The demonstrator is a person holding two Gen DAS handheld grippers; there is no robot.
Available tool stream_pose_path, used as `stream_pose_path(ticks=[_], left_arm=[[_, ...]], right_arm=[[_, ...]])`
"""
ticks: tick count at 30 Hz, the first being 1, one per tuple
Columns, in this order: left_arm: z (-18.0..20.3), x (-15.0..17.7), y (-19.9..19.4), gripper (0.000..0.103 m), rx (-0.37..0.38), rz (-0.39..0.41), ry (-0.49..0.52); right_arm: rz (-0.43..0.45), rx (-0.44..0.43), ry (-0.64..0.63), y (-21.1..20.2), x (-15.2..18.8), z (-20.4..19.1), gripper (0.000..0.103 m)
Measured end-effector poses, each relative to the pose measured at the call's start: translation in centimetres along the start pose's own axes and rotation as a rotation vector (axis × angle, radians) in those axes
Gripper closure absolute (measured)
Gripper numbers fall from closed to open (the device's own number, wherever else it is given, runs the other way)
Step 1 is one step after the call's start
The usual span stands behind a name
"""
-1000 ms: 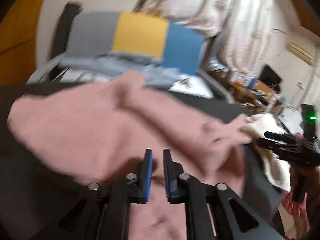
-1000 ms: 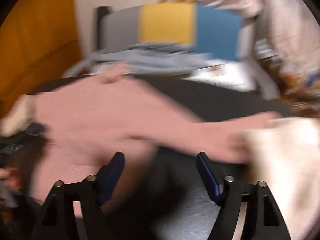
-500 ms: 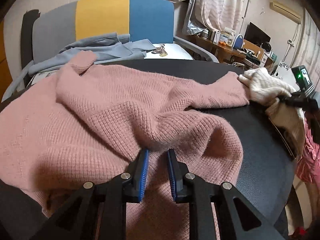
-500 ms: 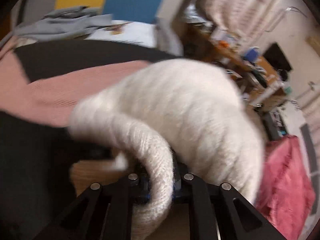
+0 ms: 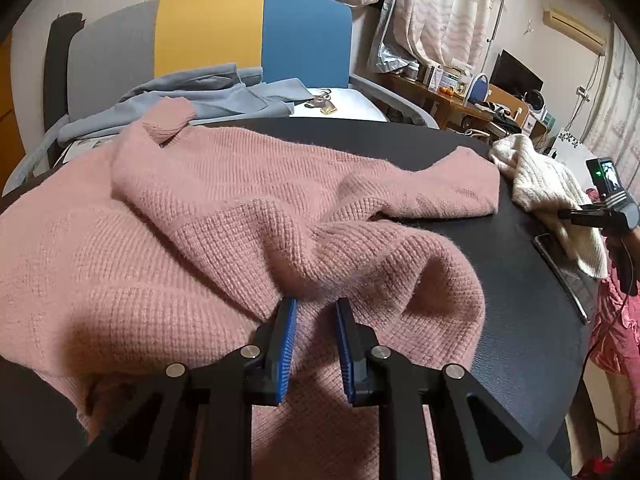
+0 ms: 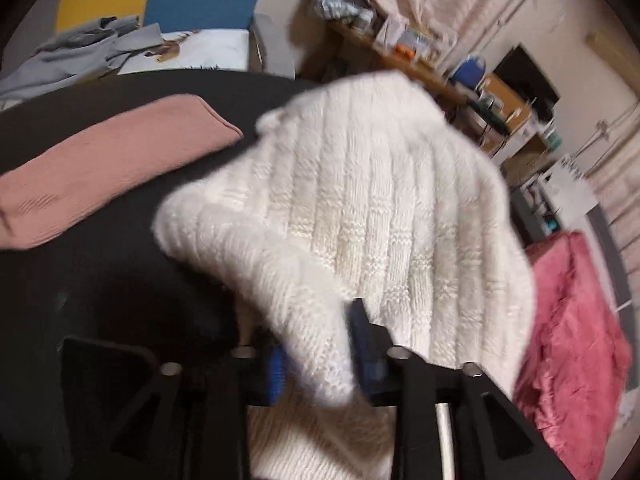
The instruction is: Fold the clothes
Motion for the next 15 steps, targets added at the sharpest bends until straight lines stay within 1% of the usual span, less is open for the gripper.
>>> stream_pose_path(ticks=[2,3,4,5,6,7,8,9,10,11,12,14,15], left_arm=[[-0.1,-0.1,-1.0,0.084,0.002,0.027,-0.018],[-0.2,-0.2,-1.5,0.084,-0.003,0.046,-0.025],[0.0,-0.3,-2.0,0.084,-0.007,0.061,-0.015],[0.2,-0.4,-2.4,0.084,-0.009,0.074,0.002],[0.5,-0.5,-2.6,0.084,-0.007,0.081,0.021],[1.0,-0.6,-2.7,0.084,-0.005,0.083,0.041],[1.5,-0.8,-2.9,0.084,0.002,0.091,0.061],[1.9,-1.0,-3.0,0.084,0.01,0.1,0.082],[2.4,-1.4,-3.3,0.084,0.013,0.116,0.101],[2.6,-1.8,-3.5,0.084,0.013,0.13,0.112],[2.8,-2.3,-3.7,0.084,0.012,0.143,0.119],[3.2,-3.2,-4.1,0.083,0.011,0.168,0.132],[3.2,-3.5,-4.0,0.083,0.011,0.172,0.134]], right_arm=[[0.128,-0.019,-0.035,-4.0,-0.9,-1.8,0.038],[0.195,-0.032,-0.053,-6.1,-1.4,-2.8,0.018],[0.262,-0.045,-0.071,-8.3,-1.9,-3.8,0.011],[0.284,-0.11,-0.105,-9.3,-2.5,-6.0,0.011],[0.272,-0.187,-0.144,-9.8,-2.5,-8.3,0.014],[0.237,-0.266,-0.189,-9.8,-2.1,-10.5,0.035],[0.175,-0.347,-0.25,-9.1,-1.4,-13.3,0.055],[0.133,-0.373,-0.292,-8.4,-0.7,-15.1,0.093],[0.101,-0.367,-0.32,-7.4,-0.4,-16.4,0.097],[0.076,-0.38,-0.328,-6.3,-0.3,-17.5,0.097],[0.053,-0.398,-0.332,-5.2,-0.2,-18.5,0.092],[0.007,-0.507,-0.343,-4.7,0.4,-20.0,0.083],[-0.001,-0.54,-0.35,-4.5,0.5,-20.4,0.07]])
Point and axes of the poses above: each gripper's, at about its wrist camera, not at the fingertips, and y roughly the way its jaws point, z to its right, x to its underside, the point moved 9 cm from there along y, roughly the way its jaws point, and after that the axes turned 14 degrees about y, right-handed, at the moved point
